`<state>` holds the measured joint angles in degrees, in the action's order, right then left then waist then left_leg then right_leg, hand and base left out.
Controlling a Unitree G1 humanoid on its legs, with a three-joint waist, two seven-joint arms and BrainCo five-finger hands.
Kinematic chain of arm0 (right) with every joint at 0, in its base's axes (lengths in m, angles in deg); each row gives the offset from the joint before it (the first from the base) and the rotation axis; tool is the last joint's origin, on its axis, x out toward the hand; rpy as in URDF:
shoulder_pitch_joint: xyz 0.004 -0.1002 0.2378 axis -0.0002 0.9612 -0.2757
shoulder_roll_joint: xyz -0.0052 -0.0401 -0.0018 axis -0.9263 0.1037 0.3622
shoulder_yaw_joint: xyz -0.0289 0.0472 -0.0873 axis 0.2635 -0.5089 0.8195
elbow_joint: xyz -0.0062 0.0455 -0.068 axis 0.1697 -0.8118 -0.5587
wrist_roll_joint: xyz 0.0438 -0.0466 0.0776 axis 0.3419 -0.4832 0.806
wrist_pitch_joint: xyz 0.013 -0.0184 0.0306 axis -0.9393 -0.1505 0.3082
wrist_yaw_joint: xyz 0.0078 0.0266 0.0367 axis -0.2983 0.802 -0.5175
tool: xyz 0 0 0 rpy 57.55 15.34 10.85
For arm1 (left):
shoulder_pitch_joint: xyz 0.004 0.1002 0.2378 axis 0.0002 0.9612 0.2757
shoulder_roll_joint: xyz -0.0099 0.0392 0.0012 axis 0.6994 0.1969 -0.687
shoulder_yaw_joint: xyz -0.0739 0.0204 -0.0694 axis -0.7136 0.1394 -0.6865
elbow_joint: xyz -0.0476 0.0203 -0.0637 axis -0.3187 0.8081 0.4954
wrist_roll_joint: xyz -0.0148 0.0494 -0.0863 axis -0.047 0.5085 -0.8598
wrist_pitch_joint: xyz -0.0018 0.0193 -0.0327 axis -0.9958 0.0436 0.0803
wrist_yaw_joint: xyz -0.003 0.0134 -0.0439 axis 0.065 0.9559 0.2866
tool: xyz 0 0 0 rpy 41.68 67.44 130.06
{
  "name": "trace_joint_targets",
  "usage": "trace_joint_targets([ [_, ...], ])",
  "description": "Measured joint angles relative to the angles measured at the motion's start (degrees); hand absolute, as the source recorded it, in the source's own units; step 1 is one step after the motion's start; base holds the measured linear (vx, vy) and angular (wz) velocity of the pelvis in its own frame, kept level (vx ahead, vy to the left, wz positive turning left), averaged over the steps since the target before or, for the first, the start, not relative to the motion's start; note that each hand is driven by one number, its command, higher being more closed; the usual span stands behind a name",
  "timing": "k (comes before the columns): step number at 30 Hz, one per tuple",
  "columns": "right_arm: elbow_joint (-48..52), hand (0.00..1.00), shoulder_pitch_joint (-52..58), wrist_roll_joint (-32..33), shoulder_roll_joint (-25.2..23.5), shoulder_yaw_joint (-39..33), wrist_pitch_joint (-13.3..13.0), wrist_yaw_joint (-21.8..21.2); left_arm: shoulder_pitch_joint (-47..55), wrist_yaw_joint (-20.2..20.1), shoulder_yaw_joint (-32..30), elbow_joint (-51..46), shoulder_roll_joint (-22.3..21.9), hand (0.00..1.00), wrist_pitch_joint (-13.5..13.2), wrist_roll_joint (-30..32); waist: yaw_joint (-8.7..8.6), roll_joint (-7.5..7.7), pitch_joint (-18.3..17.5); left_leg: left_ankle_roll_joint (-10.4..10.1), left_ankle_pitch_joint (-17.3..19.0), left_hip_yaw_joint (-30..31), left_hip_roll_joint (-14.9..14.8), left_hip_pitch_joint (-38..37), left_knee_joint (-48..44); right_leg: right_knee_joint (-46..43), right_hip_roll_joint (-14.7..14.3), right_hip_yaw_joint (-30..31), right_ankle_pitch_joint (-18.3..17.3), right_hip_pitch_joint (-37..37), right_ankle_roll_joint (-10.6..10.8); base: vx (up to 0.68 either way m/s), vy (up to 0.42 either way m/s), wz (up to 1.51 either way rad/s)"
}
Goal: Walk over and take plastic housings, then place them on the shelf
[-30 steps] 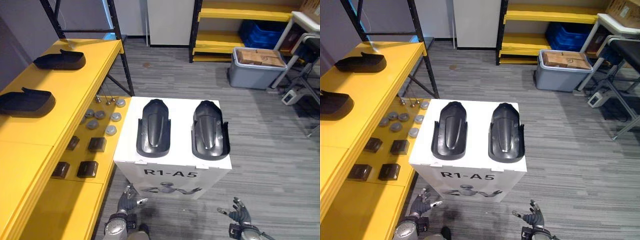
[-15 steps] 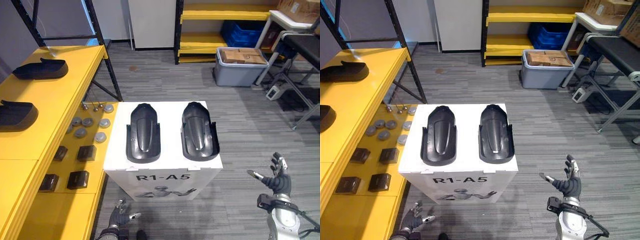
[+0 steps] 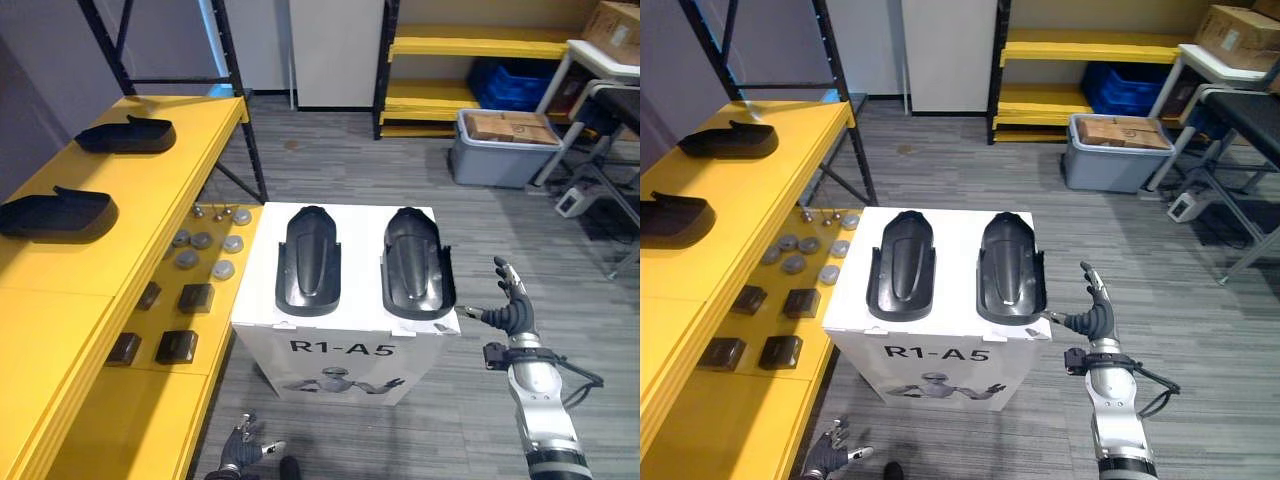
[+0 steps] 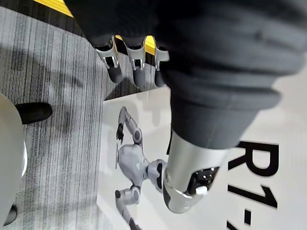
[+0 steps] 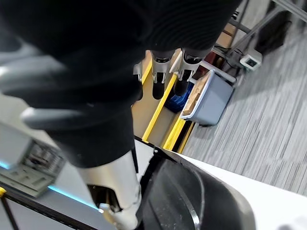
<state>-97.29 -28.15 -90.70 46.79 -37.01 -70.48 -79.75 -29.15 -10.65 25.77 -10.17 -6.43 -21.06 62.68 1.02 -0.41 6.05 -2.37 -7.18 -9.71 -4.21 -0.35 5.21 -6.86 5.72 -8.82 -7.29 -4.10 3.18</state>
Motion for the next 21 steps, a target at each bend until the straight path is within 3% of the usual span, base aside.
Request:
trace_joint_targets([
  [7,-9.59,0.0,-8.82,-6.28,-2.38,0.06,4.71,5.77,0.13,1.02,2.36,-0.02,-0.66,0.0,0.01,-0.05,0.17,-0.5,0.31,-0.04,-0.3,1.68,0.15,0.49,-0.19,0.93,-0.08,-1.8,0.14,-1.05,-0.11,0.02,-0.007,0.12],
  [12,-15.83,0.0,-12.66,-7.27,-3.23,0.04,6.3,7.06,0.05,1.62,3.5,-0.02,-1.3,0.0,0.01,-0.11,0.07,-1.37,1.03,-0.19,-0.41,1.77,0.0,0.5,0.06,0.9,-0.2,-1.9,0.25,-1.0,-0.25,-0.04,0.0,0.01],
  [20,-23.04,0.0,-17.38,-7.26,-6.36,-0.7,9.79,8.06,-1.04,2.54,4.06,-0.02,-1.37,0.0,0.06,-0.19,0.08,-1.51,2.7,-0.2,-0.4,1.74,0.08,0.59,0.07,1.25,-0.12,-1.88,0.29,-0.98,-0.2,-0.02,0.002,0.0],
  [21,-23.31,1.0,-18.0,-7.26,-6.44,-0.68,9.81,8.08,-1.07,2.81,4.07,-0.03,-1.38,0.0,0.07,-0.2,0.09,-1.5,3.01,-0.2,-0.39,1.73,0.08,0.62,0.07,1.29,-0.14,-1.9,0.29,-1.02,-0.19,0.0,0.0,0.0],
])
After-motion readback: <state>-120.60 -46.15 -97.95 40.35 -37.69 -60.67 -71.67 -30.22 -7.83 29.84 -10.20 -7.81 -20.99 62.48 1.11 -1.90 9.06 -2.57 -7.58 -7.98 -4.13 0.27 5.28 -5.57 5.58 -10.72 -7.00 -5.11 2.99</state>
